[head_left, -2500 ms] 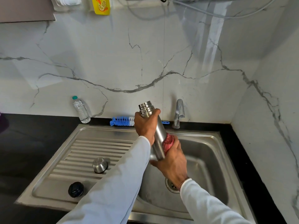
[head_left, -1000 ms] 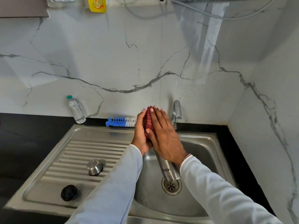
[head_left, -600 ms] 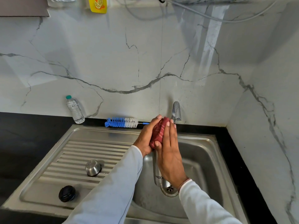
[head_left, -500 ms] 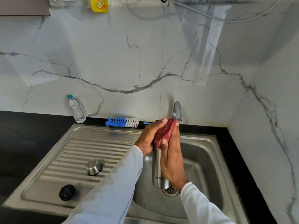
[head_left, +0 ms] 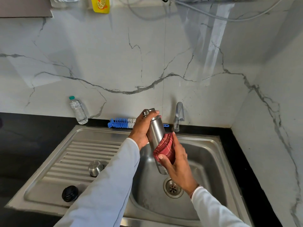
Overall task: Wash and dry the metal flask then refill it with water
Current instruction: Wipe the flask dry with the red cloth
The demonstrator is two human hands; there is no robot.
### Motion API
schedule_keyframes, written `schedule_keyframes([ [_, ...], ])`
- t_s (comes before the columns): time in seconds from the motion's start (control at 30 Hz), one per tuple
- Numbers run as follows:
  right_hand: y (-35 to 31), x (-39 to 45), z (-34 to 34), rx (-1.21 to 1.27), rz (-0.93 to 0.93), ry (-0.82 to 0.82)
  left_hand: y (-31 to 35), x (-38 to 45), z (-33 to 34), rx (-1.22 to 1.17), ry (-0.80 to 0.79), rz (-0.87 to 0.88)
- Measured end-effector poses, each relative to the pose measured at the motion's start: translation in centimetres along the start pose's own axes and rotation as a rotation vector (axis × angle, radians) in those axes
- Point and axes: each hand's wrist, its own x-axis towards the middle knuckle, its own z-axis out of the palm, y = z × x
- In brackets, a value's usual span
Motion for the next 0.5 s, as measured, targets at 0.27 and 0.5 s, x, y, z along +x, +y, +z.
schedule_keyframes([
  [0.27, -2.3, 4.9, -0.4, -0.250, -0.175, 0.039, -0.5, -0.7, 1.6, 0.061, 0.121, 0.000],
  [0.5, -2.7, 6.6, -1.8, -0.051, 0.061, -0.005, 0.0, -1.4, 0.5, 0.230, -0.053, -0.059],
])
